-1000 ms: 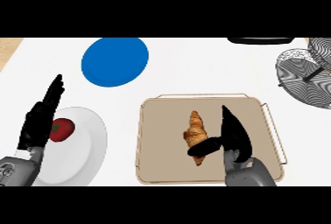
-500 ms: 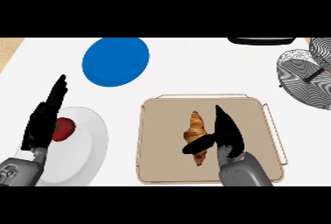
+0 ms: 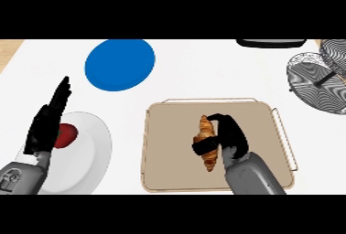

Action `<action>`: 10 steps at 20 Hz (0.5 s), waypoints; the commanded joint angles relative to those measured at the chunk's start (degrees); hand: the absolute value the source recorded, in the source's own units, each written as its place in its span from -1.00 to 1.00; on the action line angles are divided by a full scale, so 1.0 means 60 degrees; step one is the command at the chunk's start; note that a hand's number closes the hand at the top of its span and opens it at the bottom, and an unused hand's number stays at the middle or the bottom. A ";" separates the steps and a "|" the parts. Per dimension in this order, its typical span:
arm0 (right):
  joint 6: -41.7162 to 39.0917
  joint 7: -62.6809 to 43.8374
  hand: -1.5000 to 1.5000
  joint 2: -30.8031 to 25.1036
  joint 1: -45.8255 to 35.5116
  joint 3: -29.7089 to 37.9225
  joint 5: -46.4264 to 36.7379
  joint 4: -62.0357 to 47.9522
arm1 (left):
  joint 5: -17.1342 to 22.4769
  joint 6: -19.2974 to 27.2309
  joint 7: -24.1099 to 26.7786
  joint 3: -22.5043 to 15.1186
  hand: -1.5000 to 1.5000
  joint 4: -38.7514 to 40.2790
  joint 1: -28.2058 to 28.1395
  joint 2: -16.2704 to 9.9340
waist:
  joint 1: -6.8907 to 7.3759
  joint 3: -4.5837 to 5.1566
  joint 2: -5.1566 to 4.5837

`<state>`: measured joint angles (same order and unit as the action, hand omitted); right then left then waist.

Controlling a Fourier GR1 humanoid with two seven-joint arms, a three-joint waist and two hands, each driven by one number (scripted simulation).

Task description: Pick the croissant from the tray and place it in the tiered basket

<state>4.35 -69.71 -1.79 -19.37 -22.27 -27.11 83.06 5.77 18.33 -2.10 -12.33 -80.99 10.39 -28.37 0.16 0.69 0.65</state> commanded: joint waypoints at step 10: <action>0.1130 -0.1734 1.00 0.0283 -0.0691 -0.0147 0.0053 0.0034 | -0.0360 -0.0061 -0.0151 0.0161 0.00 0.0205 0.0204 0.0362 | -0.0028 -0.0111 -0.0097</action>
<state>5.65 -68.60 -1.67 -21.74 -23.93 -27.53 82.34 4.42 17.75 -2.13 -11.39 -80.42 10.62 -26.97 0.03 0.44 0.51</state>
